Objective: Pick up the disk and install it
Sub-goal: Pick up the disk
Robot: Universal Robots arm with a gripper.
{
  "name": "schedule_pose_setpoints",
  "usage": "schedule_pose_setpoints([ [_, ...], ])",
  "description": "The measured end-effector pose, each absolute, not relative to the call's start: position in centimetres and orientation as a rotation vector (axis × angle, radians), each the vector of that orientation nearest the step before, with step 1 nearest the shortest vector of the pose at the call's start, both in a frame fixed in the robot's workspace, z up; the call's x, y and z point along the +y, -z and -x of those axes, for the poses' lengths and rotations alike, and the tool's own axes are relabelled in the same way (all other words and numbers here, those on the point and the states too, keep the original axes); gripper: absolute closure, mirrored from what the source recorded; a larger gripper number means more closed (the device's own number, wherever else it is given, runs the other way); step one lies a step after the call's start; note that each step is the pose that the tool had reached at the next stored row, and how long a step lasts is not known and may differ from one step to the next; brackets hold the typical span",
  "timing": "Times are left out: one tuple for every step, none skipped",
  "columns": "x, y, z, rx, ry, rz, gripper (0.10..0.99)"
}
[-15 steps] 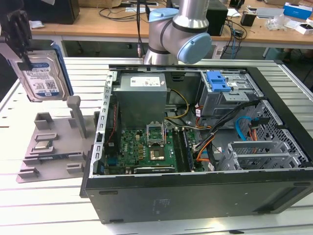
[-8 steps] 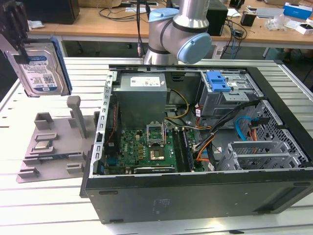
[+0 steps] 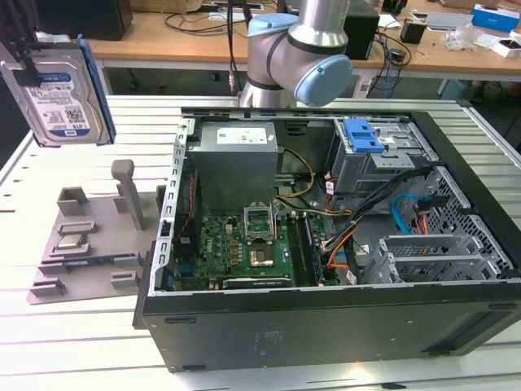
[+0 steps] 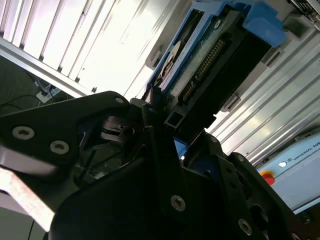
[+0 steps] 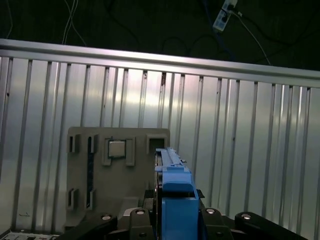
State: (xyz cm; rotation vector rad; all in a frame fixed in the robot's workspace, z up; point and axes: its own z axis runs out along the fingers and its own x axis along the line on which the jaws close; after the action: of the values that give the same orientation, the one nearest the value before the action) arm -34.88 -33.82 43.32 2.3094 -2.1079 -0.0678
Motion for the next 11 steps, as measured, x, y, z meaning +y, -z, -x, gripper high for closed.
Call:
schedule_pose_setpoints([
  [-33.8,-43.7,34.9,-2.108,0.068,-2.309,0.718],
  [-33.8,-44.2,34.9,-2.108,0.068,-2.309,0.718],
  [-33.8,-44.4,34.9,-2.108,0.068,-2.309,0.718],
  [-33.7,-44.6,34.9,-2.108,0.068,-2.309,0.718],
  [-33.7,-44.9,34.9,-2.108,0.068,-2.309,0.718],
  [-33.7,-45.0,34.9,-2.108,0.068,-2.309,0.718],
  [-33.7,-45.5,34.9,-2.108,0.068,-2.309,0.718],
  [-33.6,-45.9,34.9,-2.108,0.068,-2.309,0.718],
  [-33.6,-46.4,34.9,-2.108,0.068,-2.309,0.718],
  [-33.5,-46.8,34.9,-2.108,0.068,-2.309,0.718],
  [-33.5,-47.1,34.9,-2.108,0.068,-2.309,0.718],
])
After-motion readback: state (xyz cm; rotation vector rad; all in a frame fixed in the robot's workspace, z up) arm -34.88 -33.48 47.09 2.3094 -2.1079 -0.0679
